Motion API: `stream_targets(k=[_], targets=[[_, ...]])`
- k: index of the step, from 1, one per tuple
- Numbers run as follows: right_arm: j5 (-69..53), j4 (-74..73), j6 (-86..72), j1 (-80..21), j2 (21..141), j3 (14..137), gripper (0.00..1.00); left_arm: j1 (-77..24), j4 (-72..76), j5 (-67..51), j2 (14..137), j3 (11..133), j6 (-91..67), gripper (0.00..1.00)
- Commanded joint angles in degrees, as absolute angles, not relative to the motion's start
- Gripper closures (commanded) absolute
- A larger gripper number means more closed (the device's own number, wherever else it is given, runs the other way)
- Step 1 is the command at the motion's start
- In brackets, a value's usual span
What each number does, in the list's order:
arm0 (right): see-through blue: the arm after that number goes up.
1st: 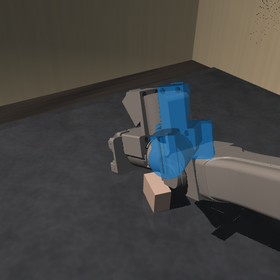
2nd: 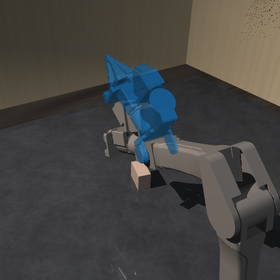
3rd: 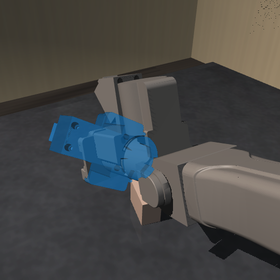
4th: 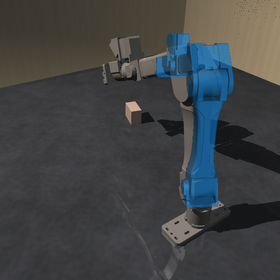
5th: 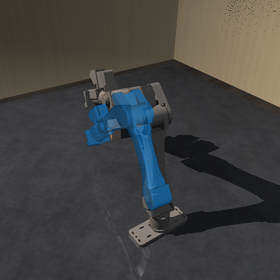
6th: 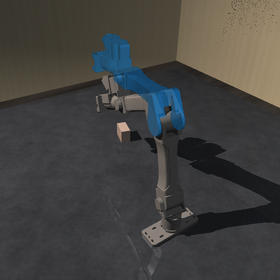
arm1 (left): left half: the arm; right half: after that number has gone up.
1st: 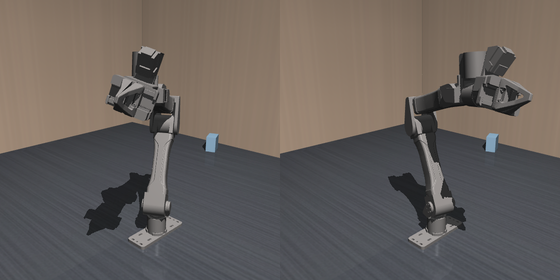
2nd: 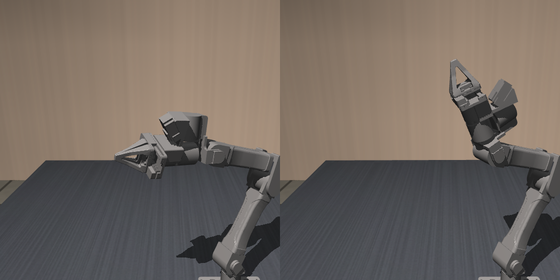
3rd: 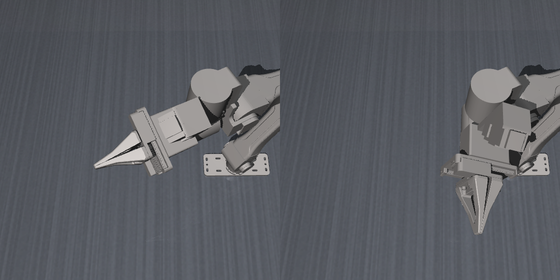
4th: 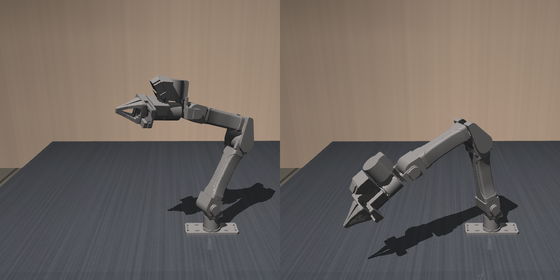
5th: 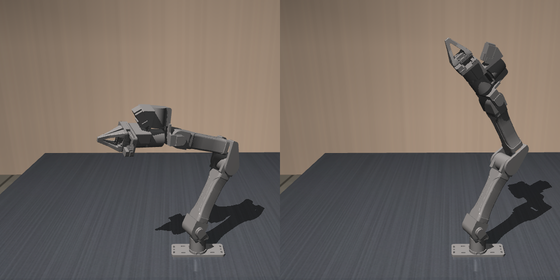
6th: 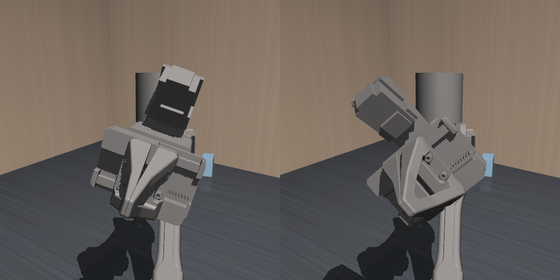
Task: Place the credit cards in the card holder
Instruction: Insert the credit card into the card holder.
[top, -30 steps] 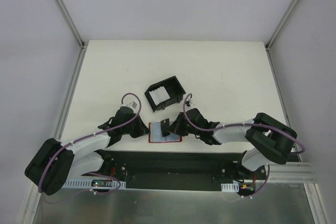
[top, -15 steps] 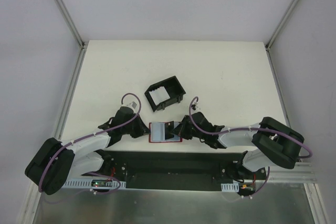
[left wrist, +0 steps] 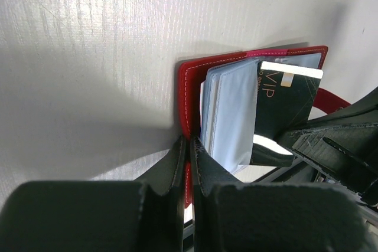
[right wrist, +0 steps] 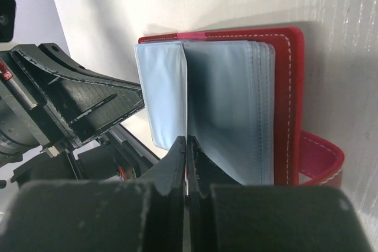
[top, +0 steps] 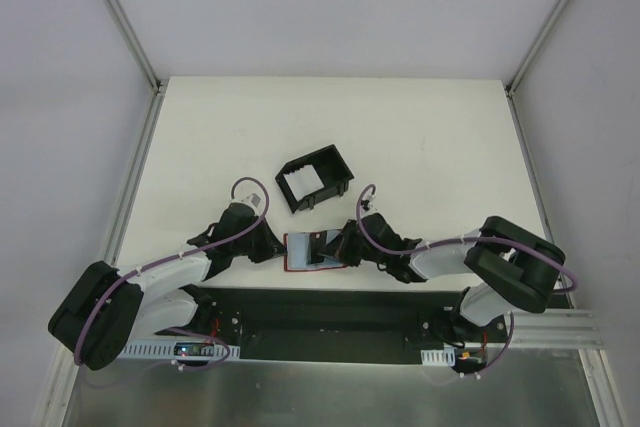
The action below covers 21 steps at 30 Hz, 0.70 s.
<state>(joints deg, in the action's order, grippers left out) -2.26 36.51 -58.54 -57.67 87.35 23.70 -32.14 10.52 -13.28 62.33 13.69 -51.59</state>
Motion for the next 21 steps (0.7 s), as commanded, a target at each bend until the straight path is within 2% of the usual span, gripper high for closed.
stream_targets(k=[1, 14, 21], targets=[[-5.5, 39.7, -62.2, -58.2, 88.9, 22.2, 1.0, -31.7, 6.7, -12.3, 63.9, 13.4, -50.1, 1.0], [-6.1, 38.3, -61.5, -58.1, 87.6, 19.8, 1.0, -31.7, 6.7, -11.8, 63.9, 13.4, -49.8, 1.0], [-10.9, 40.5, -59.0, -56.7, 92.5, 23.5, 1.0, -31.7, 6.7, -12.1, 64.2, 13.9, -49.5, 1.0]])
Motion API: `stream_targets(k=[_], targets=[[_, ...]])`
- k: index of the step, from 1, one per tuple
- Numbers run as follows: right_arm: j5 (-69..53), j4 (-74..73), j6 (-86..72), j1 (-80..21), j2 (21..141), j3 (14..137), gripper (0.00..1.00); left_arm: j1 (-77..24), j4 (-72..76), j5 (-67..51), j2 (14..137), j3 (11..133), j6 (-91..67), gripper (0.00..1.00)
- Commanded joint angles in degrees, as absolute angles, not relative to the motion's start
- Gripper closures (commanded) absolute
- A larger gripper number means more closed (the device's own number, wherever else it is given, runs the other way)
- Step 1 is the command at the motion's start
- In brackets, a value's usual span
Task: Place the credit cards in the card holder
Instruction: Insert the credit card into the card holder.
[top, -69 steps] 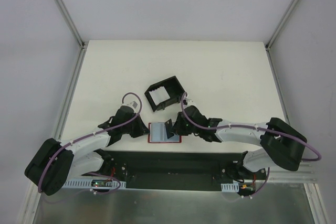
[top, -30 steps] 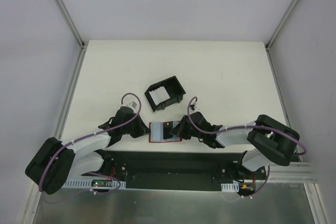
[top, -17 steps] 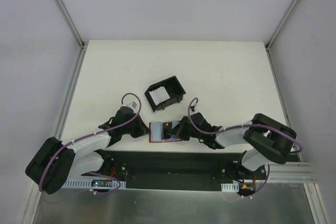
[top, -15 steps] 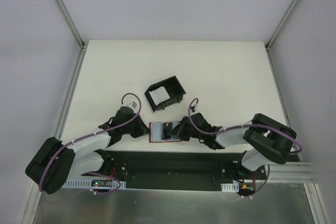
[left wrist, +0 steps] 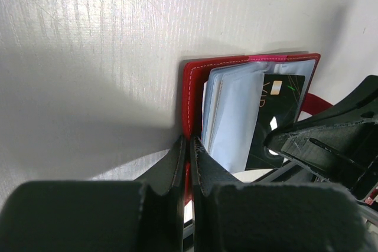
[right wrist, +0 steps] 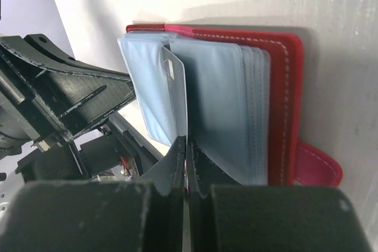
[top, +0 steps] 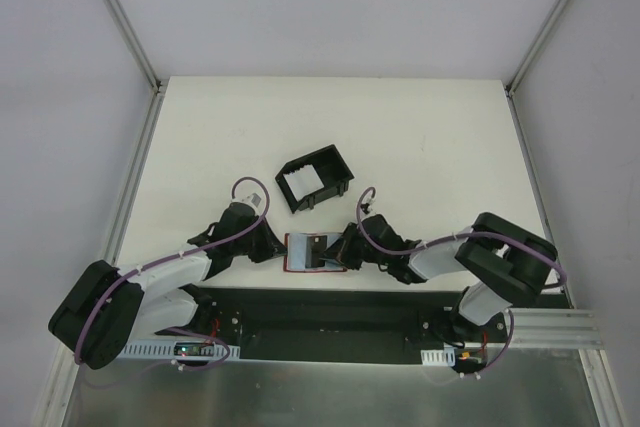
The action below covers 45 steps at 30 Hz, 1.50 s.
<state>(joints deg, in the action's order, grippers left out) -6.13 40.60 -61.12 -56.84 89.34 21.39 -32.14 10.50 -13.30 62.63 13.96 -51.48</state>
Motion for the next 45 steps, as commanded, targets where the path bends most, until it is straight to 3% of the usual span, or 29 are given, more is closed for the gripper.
stream_targets(k=[1, 11, 14, 19, 23, 45], targets=[[-11.7, 40.9, -58.8, -56.3, 93.5, 24.3, 1.0, -31.7, 6.8, -12.2, 64.2, 13.9, -49.3, 1.0], [-15.0, 41.0, -57.4, -55.6, 97.9, 28.3, 0.99, -31.7, 6.8, -12.3, 64.8, 14.3, -48.9, 1.0], [-12.6, 36.4, -55.5, -55.6, 95.3, 28.1, 0.85, -31.7, 6.8, -12.3, 64.5, 14.4, -48.9, 1.0], [-4.3, 13.8, -46.2, -56.3, 87.2, 33.7, 0.59, -31.7, 6.7, -12.5, 64.3, 14.2, -48.9, 1.0], [1.6, 6.0, -42.6, -57.0, 85.0, 37.0, 0.52, -31.7, 6.7, -12.6, 64.2, 14.2, -48.7, 1.0], [-7.4, 8.5, -36.4, -59.3, 95.8, 49.2, 0.57, -31.7, 6.8, -12.8, 63.7, 14.2, -48.7, 1.0]])
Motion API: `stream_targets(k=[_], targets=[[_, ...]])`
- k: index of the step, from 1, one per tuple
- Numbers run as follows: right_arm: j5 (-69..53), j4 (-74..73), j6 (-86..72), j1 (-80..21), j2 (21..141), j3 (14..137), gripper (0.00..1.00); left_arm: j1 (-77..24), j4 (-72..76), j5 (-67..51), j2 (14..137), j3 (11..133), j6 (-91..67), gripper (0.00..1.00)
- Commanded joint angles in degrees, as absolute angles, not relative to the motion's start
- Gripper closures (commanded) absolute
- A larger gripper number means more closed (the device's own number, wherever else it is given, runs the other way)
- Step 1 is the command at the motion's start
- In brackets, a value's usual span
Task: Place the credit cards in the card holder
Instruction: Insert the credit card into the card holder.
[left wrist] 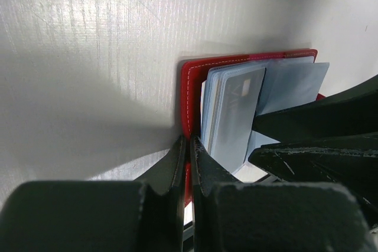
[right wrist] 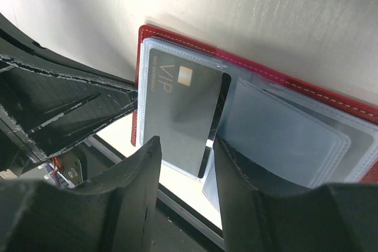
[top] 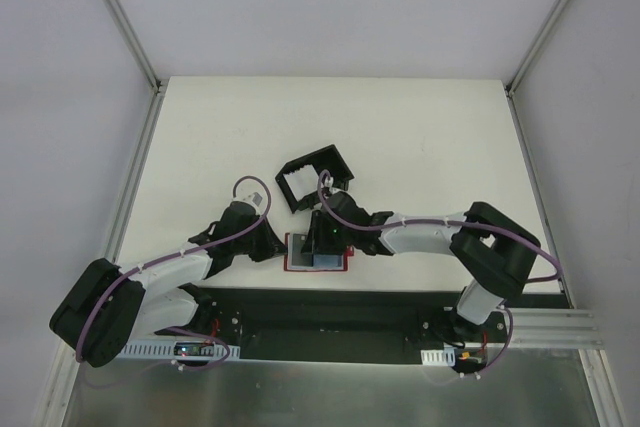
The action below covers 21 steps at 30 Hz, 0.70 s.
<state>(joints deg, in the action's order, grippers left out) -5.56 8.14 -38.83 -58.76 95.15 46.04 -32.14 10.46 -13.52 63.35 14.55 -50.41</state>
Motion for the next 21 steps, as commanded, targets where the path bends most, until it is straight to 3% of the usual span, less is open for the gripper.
stream_targets(k=[1, 13, 21], targets=[[-7.4, 8.5, -36.2, -59.3, 95.9, 49.4, 0.57, -31.7, 6.8, -12.8, 63.7, 14.0, -48.8, 1.0], [-8.6, 12.5, -29.0, -59.2, 91.4, 48.3, 0.5, -31.7, 6.7, -12.5, 63.5, 14.1, -48.6, 1.0], [-1.2, -2.8, -22.5, -56.3, 81.1, 49.3, 0.37, -31.7, 6.8, -11.9, 62.9, 14.3, -48.7, 1.0]])
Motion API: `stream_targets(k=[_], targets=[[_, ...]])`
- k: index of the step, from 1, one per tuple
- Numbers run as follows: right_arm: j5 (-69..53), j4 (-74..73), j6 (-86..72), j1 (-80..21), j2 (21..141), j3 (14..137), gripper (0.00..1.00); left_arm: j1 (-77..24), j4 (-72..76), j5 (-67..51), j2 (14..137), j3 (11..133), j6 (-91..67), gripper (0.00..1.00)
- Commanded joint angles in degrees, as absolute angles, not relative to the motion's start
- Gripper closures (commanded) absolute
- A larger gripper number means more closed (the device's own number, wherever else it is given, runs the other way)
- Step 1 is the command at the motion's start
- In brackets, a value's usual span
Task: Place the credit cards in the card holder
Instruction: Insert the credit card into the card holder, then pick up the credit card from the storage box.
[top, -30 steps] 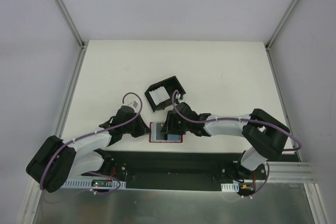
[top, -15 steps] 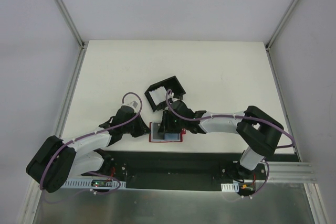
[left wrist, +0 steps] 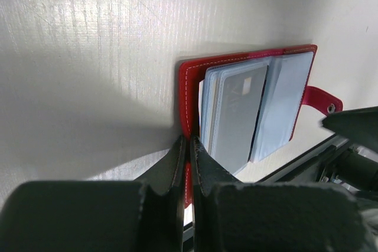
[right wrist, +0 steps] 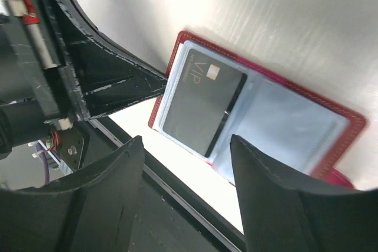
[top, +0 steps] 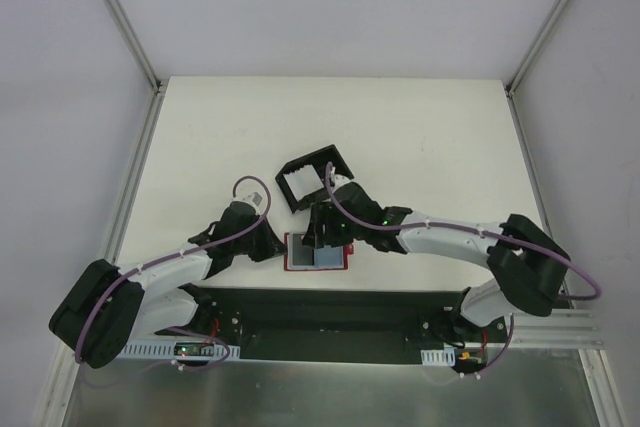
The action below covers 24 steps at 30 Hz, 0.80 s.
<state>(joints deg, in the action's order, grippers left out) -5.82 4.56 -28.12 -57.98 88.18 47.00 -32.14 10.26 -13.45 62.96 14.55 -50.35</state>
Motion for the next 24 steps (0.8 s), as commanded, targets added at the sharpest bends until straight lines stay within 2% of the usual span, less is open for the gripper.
stream_targets(k=[1, 5, 9, 15, 18, 24], targets=[[-0.4, -5.1, -21.5, -55.7, 79.9, 49.8, 0.35, -31.7, 6.8, -11.9, 63.1, 14.6, -48.6, 1.0], [2.6, -10.4, -17.8, -51.2, 76.7, 52.3, 0.28, -31.7, 6.8, -11.9, 63.5, 15.3, -48.6, 1.0], [1.2, -13.8, -14.4, -46.1, 77.6, 57.2, 0.27, -31.7, 6.7, -11.8, 64.1, 16.1, -48.1, 1.0], [0.6, -19.0, -9.1, -43.1, 83.1, 66.3, 0.24, -31.6, 6.3, -11.3, 65.0, 17.0, -47.7, 1.0], [0.6, -21.1, -7.8, -42.2, 86.1, 70.0, 0.14, -31.6, 6.1, -11.3, 65.7, 17.5, -47.4, 1.0], [-4.1, -23.6, -6.9, -39.7, 92.4, 77.2, 0.11, -31.3, 6.0, -10.9, 66.4, 18.2, -47.0, 1.0]])
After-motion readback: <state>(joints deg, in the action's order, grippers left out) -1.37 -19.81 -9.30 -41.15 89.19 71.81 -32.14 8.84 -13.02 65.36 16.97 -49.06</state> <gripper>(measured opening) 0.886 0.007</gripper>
